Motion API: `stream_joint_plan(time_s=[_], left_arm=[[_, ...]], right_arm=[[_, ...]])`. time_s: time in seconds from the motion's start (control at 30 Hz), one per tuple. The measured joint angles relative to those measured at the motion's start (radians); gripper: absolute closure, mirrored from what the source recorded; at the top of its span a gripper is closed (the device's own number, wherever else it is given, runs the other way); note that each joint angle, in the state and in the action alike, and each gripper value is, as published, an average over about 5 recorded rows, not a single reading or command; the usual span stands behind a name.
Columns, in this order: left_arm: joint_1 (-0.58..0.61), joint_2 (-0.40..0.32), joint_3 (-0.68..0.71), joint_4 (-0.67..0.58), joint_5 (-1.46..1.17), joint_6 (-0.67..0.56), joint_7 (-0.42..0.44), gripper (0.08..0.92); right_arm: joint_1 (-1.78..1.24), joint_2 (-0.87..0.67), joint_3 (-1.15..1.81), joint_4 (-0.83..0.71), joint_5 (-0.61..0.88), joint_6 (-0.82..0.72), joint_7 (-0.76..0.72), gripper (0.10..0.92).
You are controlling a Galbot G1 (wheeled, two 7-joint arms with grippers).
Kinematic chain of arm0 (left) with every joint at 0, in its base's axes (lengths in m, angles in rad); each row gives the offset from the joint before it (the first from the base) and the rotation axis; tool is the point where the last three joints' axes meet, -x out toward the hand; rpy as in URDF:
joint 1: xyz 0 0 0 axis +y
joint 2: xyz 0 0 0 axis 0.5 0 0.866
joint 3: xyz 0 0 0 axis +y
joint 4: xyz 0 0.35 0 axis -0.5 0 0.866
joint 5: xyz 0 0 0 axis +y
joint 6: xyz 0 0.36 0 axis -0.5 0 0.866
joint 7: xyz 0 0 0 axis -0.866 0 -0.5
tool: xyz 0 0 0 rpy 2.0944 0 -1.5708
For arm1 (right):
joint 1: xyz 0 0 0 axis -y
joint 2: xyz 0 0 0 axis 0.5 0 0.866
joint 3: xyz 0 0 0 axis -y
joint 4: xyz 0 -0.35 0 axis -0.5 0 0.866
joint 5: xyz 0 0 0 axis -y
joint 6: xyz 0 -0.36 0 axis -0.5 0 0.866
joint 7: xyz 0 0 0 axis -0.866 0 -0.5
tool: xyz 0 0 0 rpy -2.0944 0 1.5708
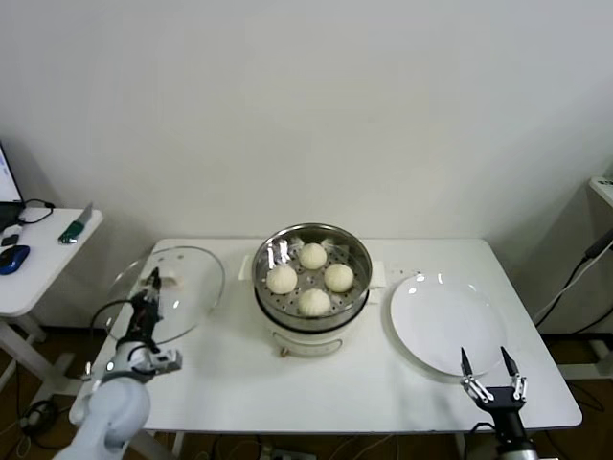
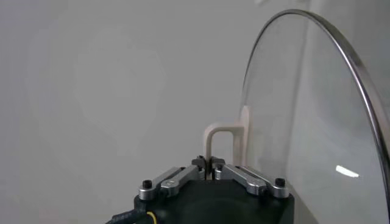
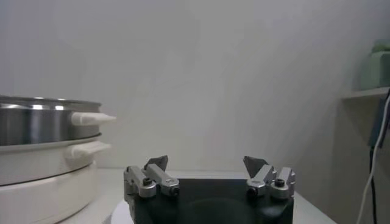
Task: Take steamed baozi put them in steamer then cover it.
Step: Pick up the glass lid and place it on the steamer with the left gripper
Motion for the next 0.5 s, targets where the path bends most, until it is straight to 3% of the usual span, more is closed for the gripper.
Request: stream_joint_plan(time_s=[0.27, 0.5], left_arm=[[-0.049, 0.035, 0.069, -0.114, -0.038, 0.153, 0.097, 0.867], [-0.125, 0.007, 0.172, -0.152, 0.025, 0.266, 0.18, 0.867]], right_arm=[[0.011, 0.01, 0.0, 0.006, -0.033, -0.019, 0.008, 0.203], [0.02, 0.014, -0.002, 0.007, -0.052, -0.026, 0.009, 0.203]])
